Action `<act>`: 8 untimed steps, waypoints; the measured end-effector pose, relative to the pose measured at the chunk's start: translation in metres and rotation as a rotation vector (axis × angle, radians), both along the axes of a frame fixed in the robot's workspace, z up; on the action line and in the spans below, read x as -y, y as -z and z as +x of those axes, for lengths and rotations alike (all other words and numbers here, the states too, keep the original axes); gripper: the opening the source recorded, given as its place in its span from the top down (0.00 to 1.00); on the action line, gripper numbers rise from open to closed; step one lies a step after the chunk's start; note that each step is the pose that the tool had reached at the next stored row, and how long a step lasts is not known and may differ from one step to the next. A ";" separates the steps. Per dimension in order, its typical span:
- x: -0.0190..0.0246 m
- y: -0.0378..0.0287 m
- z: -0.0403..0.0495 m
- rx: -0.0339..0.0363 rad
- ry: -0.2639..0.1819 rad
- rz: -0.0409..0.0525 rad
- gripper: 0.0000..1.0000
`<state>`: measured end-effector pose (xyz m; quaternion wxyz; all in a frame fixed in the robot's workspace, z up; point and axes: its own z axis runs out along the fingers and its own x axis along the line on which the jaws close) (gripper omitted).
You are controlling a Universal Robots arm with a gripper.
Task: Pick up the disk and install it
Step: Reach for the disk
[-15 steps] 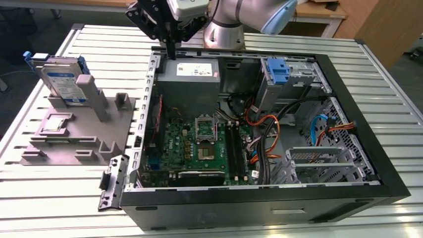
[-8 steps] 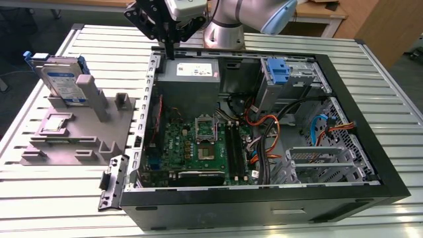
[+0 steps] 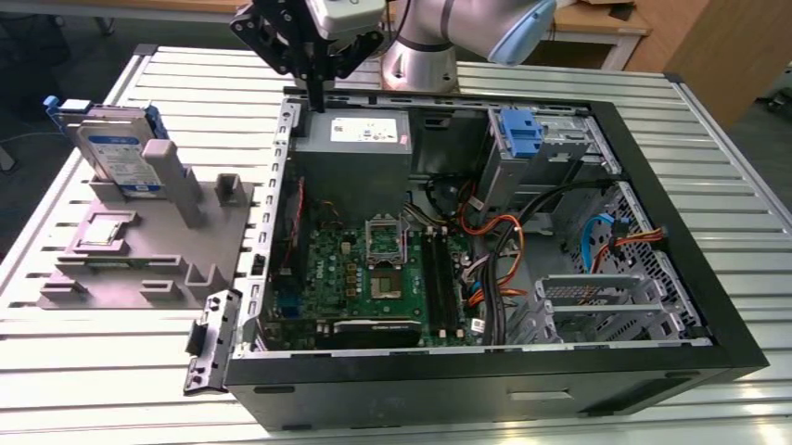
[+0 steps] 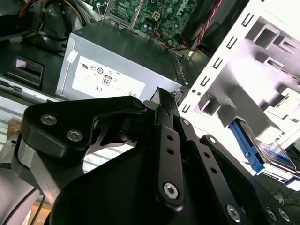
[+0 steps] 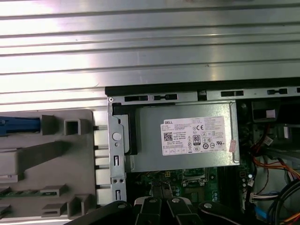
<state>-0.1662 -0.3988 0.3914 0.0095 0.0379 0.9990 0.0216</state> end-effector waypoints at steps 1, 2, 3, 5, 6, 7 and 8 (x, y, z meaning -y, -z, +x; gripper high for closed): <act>0.0000 0.0000 -0.0001 -0.0006 0.000 0.0000 0.90; 0.0000 0.0001 -0.0003 -0.0010 0.000 -0.0001 0.90; 0.0000 0.0003 -0.0010 -0.0009 0.000 0.0002 0.90; 0.0000 0.0003 -0.0015 -0.0016 0.000 0.0001 0.90; 0.0000 0.0003 -0.0017 -0.0021 0.000 0.0001 0.90; 0.0000 0.0004 -0.0019 -0.0026 0.000 0.0000 0.90; 0.0000 0.0005 -0.0022 -0.0029 0.000 0.0000 0.90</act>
